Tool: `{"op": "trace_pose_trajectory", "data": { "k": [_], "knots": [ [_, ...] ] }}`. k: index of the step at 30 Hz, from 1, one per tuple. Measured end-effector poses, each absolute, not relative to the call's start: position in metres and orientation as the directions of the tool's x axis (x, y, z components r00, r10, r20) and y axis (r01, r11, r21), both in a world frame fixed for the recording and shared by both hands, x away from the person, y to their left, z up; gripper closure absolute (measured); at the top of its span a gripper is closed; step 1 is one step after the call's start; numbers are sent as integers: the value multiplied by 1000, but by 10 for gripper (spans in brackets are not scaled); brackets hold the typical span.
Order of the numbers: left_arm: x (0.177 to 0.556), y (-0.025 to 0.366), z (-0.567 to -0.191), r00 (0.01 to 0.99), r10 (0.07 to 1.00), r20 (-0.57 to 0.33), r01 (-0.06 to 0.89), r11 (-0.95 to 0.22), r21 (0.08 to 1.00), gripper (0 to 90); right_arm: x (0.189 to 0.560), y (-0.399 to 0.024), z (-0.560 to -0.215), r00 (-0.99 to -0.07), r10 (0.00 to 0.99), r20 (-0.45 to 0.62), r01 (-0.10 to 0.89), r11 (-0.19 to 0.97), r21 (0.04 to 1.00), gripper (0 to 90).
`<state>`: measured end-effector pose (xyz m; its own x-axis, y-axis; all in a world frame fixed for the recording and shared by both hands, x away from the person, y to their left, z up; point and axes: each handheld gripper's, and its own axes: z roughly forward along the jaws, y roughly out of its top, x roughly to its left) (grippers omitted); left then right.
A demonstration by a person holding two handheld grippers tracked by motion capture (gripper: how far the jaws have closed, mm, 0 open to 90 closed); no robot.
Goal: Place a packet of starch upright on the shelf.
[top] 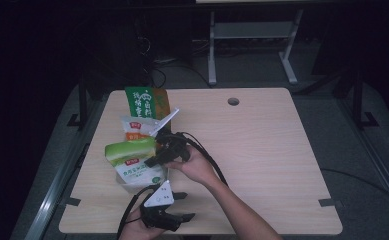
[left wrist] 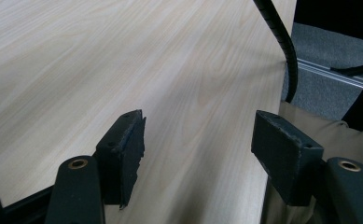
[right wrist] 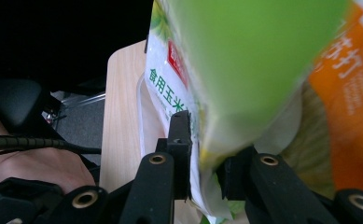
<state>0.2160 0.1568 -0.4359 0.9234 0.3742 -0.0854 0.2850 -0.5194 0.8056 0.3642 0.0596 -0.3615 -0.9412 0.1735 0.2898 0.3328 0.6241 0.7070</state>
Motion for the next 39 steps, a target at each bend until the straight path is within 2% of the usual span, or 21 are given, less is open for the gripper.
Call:
{"op": "trace_pose_trajectory", "data": {
  "k": [3, 5, 19, 24, 28, 29, 39],
  "knots": [
    [217, 156, -436, 922, 377, -83, 284, -517, 808, 336, 364, 57, -359, -941, 173, 291, 333, 631, 701, 856],
    [218, 156, -436, 921, 380, -84, 287, -516, 807, 336, 364, 59, -360, -941, 169, 294, 332, 635, 698, 881],
    [220, 158, -434, 917, 390, -79, 286, -507, 813, 337, 364, 54, -364, -936, 184, 299, 346, 637, 689, 886],
    [221, 159, -435, 916, 393, -80, 288, -506, 813, 336, 365, 51, -364, -930, 166, 328, 357, 620, 698, 814],
    [222, 160, -434, 915, 395, -82, 290, -502, 815, 333, 366, 44, -361, -928, 179, 326, 366, 603, 708, 657],
    [222, 160, -433, 915, 396, -83, 290, -500, 816, 331, 366, 42, -359, -928, 194, 317, 368, 605, 706, 641],
    [222, 157, -433, 914, 397, -79, 289, -504, 814, 334, 370, 10, -348, -916, 225, 333, 402, 554, 729, 558]
  ]
}}
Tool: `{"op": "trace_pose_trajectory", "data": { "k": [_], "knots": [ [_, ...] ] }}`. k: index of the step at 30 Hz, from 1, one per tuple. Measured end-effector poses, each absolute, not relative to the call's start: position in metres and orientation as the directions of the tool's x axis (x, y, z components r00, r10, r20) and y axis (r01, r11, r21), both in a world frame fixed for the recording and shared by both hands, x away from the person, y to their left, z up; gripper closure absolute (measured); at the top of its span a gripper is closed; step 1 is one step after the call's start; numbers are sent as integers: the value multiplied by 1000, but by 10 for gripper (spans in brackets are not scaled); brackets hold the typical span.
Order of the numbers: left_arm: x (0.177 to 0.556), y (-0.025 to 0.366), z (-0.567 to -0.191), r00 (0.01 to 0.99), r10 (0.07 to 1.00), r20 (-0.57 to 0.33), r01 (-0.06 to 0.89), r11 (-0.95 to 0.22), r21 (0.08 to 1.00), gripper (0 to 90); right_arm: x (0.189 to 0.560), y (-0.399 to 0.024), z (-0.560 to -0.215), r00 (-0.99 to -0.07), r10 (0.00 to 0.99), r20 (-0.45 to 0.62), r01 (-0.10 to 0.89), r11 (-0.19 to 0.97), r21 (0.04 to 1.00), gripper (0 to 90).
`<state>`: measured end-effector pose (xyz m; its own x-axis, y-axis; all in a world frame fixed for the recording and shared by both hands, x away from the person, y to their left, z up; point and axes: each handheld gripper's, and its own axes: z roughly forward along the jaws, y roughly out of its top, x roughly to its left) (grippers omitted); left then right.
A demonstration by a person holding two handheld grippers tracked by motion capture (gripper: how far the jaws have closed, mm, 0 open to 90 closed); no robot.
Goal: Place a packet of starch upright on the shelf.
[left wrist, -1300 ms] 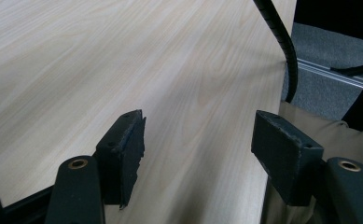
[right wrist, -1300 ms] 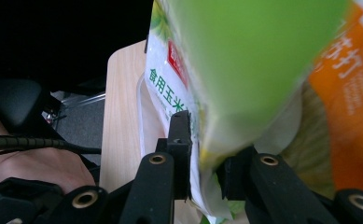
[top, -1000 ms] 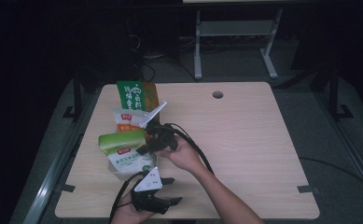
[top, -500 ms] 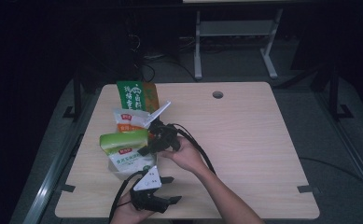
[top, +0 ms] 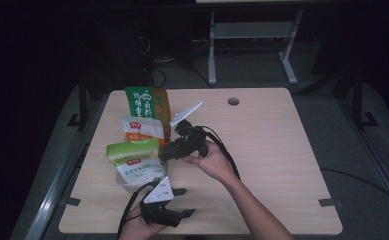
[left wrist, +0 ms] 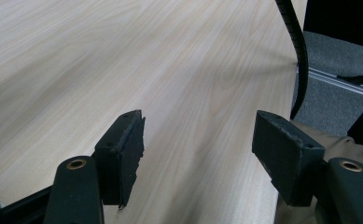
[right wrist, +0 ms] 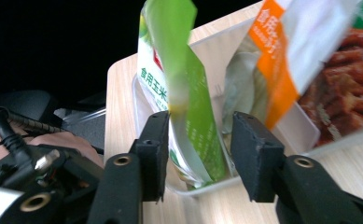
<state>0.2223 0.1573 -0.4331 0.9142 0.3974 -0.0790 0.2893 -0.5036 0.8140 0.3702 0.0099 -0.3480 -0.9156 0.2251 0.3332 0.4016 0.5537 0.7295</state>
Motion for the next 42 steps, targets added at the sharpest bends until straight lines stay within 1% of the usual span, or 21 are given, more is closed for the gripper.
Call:
{"op": "trace_pose_trajectory", "data": {
  "k": [4, 11, 16, 27, 33, 42],
  "knots": [
    [224, 157, -432, 911, 404, -79, 291, -497, 818, 330, 373, -3, -347, -915, 243, 322, 403, 548, 733, 531],
    [227, 155, -431, 910, 407, -82, 293, -489, 821, 329, 375, -25, -348, -894, 297, 335, 446, 533, 719, 498],
    [228, 155, -431, 911, 403, -81, 294, -499, 815, 326, 377, -39, -350, -885, 324, 334, 463, 533, 708, 500],
    [228, 158, -428, 900, 428, -83, 303, -476, 826, 321, 379, -69, -357, -856, 389, 340, 507, 508, 696, 489],
    [229, 160, -428, 898, 432, -83, 306, -479, 823, 311, 378, -82, -356, -848, 405, 341, 516, 488, 704, 459],
    [229, 162, -427, 894, 441, -85, 308, -465, 830, 304, 375, -101, -360, -836, 434, 336, 530, 480, 699, 453]
  ]
}}
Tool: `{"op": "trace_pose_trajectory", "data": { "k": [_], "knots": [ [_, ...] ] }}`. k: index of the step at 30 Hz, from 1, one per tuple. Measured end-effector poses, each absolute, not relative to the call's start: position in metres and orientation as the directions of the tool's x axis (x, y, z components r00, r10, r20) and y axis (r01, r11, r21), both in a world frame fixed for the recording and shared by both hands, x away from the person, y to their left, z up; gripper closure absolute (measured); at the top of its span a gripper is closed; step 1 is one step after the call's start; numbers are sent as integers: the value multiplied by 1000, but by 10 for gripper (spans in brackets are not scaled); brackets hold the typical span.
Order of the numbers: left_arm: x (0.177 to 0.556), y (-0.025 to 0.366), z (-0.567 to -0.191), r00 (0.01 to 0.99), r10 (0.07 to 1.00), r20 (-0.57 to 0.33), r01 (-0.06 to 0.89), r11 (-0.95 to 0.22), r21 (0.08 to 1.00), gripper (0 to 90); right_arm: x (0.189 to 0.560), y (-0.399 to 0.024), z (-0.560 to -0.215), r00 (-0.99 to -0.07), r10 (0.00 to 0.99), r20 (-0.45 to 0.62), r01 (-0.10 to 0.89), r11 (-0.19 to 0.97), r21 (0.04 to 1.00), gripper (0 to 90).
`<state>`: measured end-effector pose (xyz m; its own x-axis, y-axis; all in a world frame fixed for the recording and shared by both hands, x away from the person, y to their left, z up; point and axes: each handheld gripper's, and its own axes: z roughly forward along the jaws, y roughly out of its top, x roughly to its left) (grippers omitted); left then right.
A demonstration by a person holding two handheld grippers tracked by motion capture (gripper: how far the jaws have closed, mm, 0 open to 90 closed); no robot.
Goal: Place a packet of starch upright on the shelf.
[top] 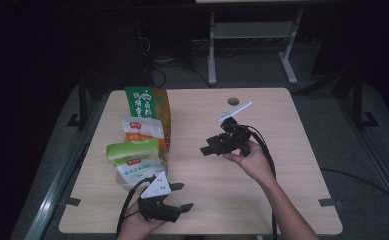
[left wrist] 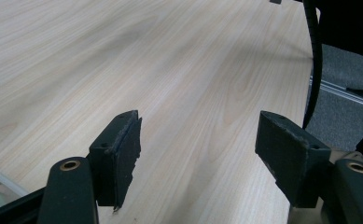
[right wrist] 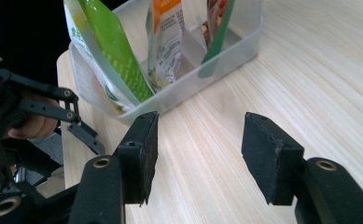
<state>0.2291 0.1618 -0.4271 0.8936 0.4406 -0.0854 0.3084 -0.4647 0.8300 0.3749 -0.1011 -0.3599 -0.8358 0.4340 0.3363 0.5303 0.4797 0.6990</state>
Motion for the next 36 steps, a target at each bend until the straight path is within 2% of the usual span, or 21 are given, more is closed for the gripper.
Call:
{"op": "trace_pose_trajectory", "data": {
  "k": [36],
  "knots": [
    [231, 164, -428, 894, 438, -95, 319, -471, 822, 304, 353, -155, -371, -793, 506, 339, 576, 442, 687, 428]
  ]
}}
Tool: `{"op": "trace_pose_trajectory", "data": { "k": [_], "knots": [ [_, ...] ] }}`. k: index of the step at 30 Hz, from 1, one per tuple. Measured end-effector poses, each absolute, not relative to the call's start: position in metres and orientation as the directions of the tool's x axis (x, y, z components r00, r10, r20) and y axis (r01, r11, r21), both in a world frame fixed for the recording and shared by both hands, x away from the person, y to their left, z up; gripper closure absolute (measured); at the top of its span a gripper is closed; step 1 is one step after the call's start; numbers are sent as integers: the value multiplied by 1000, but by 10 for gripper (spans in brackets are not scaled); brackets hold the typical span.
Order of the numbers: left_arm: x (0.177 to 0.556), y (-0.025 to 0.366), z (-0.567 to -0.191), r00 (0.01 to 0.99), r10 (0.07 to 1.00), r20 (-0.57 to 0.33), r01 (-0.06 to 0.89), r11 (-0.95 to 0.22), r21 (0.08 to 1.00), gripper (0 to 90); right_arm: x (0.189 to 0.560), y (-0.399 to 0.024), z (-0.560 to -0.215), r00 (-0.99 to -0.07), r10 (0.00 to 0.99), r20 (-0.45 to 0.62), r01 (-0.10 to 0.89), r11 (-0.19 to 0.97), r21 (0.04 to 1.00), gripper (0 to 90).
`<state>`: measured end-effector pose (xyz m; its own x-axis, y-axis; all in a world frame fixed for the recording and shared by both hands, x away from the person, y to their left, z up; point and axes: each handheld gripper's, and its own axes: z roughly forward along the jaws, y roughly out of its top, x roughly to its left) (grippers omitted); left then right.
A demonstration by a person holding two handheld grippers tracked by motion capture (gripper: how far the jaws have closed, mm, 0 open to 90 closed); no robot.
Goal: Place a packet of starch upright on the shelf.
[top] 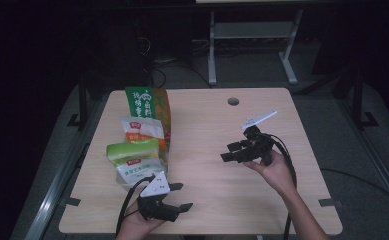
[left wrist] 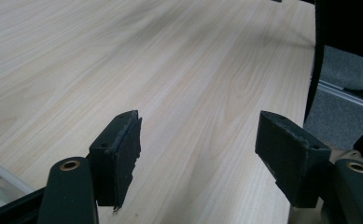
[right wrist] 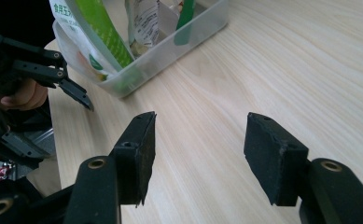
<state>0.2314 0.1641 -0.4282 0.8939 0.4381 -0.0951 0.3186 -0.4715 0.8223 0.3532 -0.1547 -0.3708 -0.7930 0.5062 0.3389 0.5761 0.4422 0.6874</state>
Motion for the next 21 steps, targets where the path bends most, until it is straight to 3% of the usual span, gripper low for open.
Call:
{"op": "trace_pose_trajectory", "data": {
  "k": [21],
  "knots": [
    [232, 163, -431, 893, 440, -98, 324, -474, 819, 302, 331, -201, -395, -744, 560, 364, 627, 397, 670, 412]
  ]
}}
